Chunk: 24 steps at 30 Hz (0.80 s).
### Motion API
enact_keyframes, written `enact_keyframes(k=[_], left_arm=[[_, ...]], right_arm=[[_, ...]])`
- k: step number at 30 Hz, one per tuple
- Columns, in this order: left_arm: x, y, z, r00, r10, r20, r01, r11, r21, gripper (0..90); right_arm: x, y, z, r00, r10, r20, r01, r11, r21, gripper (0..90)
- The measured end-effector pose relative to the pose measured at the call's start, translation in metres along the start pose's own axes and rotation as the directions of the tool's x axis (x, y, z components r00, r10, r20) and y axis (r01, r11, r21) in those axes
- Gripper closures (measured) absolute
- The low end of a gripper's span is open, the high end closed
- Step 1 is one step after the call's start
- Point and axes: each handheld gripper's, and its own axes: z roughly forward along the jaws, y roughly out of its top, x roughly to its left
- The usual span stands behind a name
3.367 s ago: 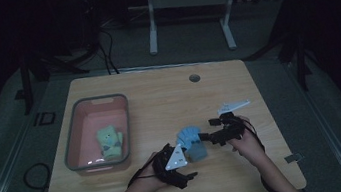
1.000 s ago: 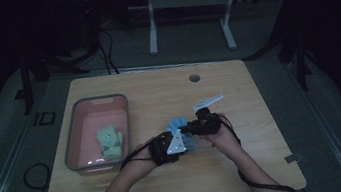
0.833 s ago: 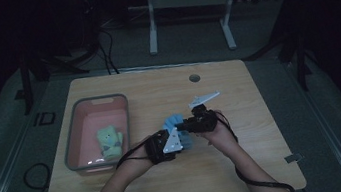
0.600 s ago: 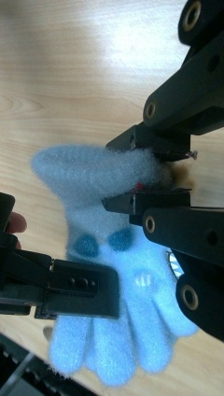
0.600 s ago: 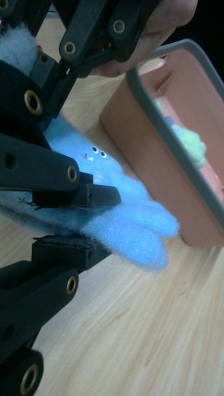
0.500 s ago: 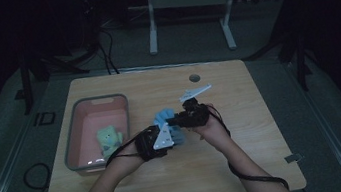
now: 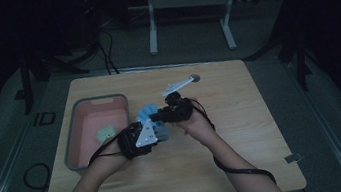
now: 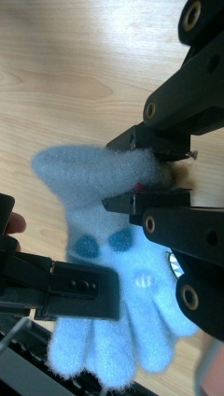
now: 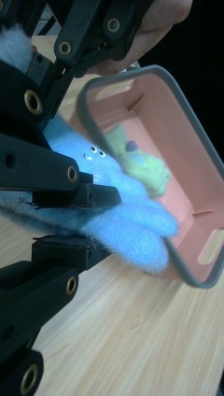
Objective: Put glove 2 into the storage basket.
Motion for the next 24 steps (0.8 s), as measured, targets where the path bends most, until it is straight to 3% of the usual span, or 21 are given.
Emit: enact_keyframes(k=[18, 24], left_arm=[[0.018, -0.051, -0.043, 0.9964, -0.066, -0.054, 0.07, 0.9954, 0.066, 77.4], [0.021, -0.069, -0.055, 0.9926, -0.092, -0.08, 0.098, 0.9921, 0.078, 77.4]], right_arm=[[0.034, 0.043, 0.06, 0.9964, -0.046, -0.072, 0.046, 0.999, 0.006, 77.6], [0.044, 0.056, 0.081, 0.9931, -0.058, -0.102, 0.059, 0.998, 0.012, 77.6]])
